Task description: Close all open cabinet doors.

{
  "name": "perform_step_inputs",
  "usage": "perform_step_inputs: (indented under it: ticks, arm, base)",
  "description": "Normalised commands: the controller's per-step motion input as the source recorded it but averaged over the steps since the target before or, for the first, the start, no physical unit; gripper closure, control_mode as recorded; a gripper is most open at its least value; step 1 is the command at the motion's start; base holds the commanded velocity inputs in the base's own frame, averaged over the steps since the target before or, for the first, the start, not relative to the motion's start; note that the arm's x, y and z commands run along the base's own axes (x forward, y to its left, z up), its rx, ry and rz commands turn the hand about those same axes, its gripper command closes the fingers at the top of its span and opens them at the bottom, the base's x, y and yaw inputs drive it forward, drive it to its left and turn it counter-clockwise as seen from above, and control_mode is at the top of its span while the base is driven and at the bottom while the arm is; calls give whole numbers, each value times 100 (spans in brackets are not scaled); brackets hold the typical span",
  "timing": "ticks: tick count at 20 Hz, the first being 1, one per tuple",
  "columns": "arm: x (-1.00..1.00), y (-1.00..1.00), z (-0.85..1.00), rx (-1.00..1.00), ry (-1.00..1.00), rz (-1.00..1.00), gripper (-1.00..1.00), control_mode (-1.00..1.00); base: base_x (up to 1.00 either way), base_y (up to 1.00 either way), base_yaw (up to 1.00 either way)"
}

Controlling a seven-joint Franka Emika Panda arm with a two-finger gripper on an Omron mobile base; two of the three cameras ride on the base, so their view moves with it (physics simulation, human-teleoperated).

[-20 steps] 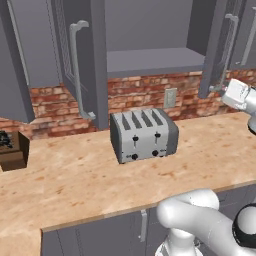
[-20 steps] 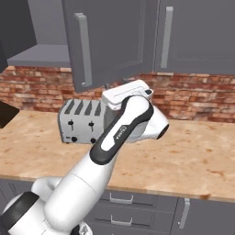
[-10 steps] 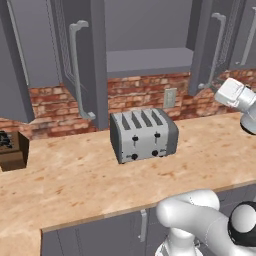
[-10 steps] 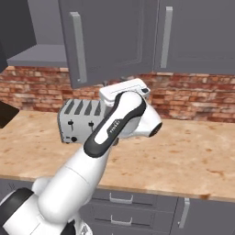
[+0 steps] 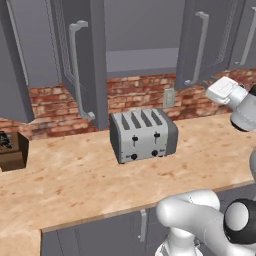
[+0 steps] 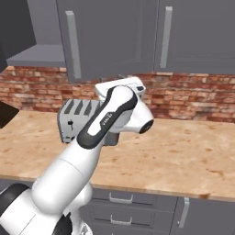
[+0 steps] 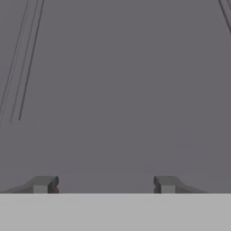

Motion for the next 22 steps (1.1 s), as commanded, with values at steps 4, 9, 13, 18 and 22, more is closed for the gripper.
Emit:
perform_step_inputs:
  ticks: [4, 9, 13, 18, 22]
  arm:
    - [34, 38, 0, 0, 0, -5, -100, -100]
    - [30, 37, 1, 0, 0, -5, -100, -100]
    - [27, 34, 3, 0, 0, -5, -100, -100]
    - [21, 30, 1, 0, 0, -4, -100, -100]
    - [18, 28, 2, 0, 0, -4, -100, -100]
  base:
    - [0, 0, 0]
    - [0, 0, 0]
    - [0, 0, 0]
    - [0, 0, 0]
    - [0, 0, 0]
